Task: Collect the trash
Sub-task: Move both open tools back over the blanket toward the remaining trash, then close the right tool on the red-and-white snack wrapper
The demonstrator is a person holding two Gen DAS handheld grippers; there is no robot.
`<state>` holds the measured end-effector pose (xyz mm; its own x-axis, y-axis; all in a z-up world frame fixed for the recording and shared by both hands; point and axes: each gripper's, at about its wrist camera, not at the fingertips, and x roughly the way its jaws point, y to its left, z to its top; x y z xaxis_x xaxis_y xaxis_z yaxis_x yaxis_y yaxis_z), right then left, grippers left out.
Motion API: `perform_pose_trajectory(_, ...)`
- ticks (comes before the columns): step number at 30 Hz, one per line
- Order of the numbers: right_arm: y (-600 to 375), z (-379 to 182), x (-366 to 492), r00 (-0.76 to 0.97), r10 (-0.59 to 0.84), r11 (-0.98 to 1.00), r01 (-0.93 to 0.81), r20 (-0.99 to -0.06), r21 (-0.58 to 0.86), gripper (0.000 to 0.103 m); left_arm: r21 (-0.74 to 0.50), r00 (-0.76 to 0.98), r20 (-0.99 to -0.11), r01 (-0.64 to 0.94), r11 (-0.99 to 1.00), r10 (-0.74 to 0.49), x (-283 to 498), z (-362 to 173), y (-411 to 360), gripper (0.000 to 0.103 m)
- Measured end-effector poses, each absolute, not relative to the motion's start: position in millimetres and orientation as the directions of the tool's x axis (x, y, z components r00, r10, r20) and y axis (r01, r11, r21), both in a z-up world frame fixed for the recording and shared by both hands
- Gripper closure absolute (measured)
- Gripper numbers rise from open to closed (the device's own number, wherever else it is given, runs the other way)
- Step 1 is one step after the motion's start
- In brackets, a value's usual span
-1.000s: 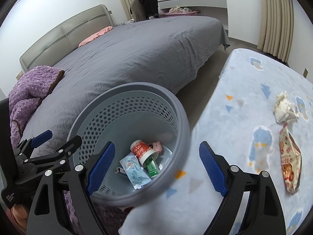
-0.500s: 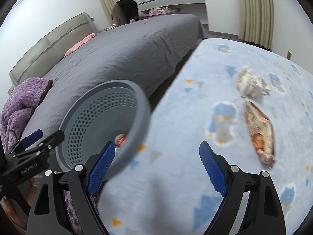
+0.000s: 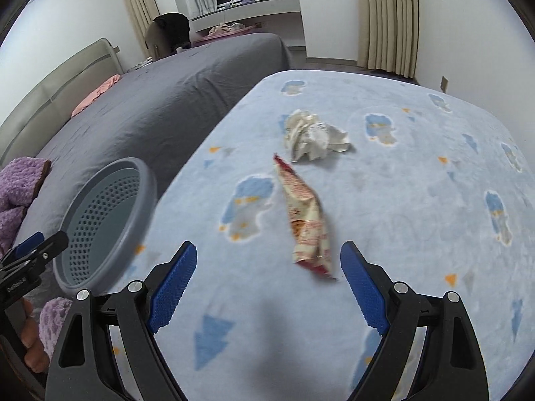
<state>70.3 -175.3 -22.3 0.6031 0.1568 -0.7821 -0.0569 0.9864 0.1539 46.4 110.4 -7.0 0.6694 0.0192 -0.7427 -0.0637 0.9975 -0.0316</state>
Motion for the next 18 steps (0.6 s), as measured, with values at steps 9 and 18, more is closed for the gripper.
perform_pose_trajectory(9, -192, -49, 106, 0.562, 0.13, 0.991, -0.058, -0.817, 0.117, 0.019, -0.004, 0.665, -0.746, -0.048, 0.999, 0.029, 54, -8, 89, 0.007)
perform_pose_trajectory(18, -190, -74, 133, 0.523, 0.069, 0.997, -0.055, -0.849, 0.046, 0.026, 0.043, 0.635, -0.77, -0.037, 0.998, 0.057, 65, -20, 72, 0.007)
